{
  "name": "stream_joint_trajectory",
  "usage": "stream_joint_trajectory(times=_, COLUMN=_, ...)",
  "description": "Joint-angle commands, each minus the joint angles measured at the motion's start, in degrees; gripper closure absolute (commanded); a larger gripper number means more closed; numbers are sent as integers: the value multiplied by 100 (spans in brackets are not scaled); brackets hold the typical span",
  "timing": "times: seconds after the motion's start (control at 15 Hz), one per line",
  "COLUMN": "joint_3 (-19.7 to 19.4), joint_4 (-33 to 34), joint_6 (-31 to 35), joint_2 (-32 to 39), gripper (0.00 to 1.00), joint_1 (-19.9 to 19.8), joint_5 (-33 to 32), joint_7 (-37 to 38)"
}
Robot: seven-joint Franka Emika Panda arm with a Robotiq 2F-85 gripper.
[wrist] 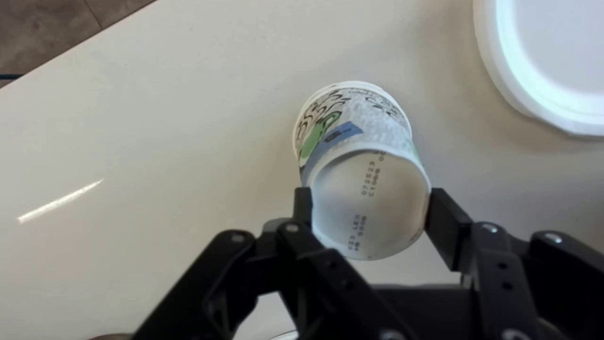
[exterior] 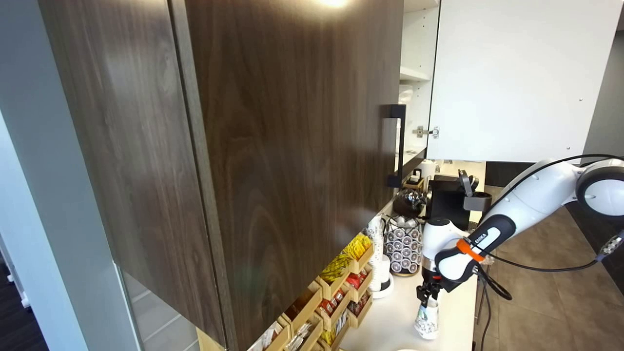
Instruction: Remove the cup from the stack and put it on the plate
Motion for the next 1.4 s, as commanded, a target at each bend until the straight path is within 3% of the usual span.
stream_joint_trajectory(times=0.0, joint_3=-10, joint_4=68, joint_6=-172, joint_2=24, gripper=55, joint_1=0, joint_5=74, joint_7=-115)
stream_joint_trajectory(times=1.33, joint_3=5, joint_4=109, joint_6=-173, joint_2=78, gripper=50, joint_1=-3, joint_5=102, joint_7=-150)
